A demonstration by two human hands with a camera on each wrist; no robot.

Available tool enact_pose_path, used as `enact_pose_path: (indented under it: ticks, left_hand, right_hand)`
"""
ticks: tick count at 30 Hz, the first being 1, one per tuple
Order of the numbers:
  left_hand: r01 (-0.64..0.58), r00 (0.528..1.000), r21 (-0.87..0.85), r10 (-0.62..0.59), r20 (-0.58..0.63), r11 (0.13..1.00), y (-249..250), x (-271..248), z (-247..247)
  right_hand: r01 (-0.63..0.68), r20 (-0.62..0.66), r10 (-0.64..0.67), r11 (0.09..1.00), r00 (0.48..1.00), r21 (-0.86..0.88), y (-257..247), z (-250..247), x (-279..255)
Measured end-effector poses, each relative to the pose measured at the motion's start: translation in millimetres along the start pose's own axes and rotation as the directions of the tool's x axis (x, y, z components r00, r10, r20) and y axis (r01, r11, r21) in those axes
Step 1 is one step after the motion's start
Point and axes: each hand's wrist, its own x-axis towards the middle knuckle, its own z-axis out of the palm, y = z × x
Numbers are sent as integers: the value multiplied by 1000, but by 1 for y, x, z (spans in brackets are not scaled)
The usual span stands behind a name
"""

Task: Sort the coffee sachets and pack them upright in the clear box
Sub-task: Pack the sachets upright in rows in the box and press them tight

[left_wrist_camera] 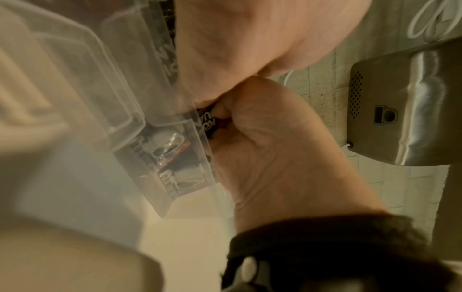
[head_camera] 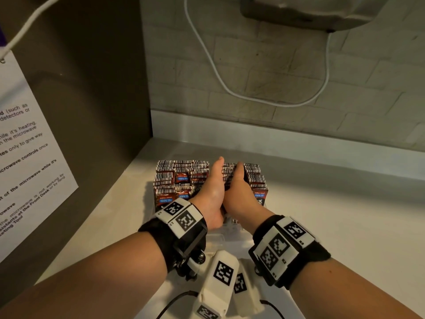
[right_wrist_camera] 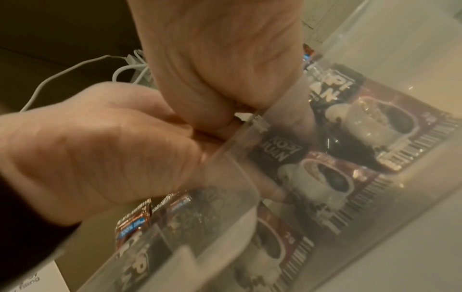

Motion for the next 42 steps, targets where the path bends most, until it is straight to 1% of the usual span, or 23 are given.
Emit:
enact_pose_path:
  ticks: [5, 14, 21, 26, 31, 42]
  left_hand:
    - [-36, 999, 6, 36, -28, 999, -1, -4, 3]
    - [-30, 999, -15, 31, 10, 999, -2, -8, 1]
    - [-87, 996, 8, 87, 11, 996, 1, -13, 2]
    - [-60, 998, 8, 60, -8, 998, 4, -16, 3]
    - [-51, 997, 17, 52, -53, 999, 8, -24, 4]
    - [-35, 999, -12, 34, -39, 999, 11, -33, 5]
  right_hand:
    - [12, 26, -12, 1000, 1000, -7, 0, -1, -1]
    - [-9, 37, 8, 1000, 999, 24, -1, -3, -3]
    - [-8, 23, 8, 1000, 1000, -10, -1, 0, -1]
    - [-22, 26, 22, 1000, 999, 18, -2, -1, -3]
    - [3, 0, -3, 999, 1000, 35, -6, -3, -5]
    - [48, -23, -48, 999, 999, -25, -12, -6, -11]
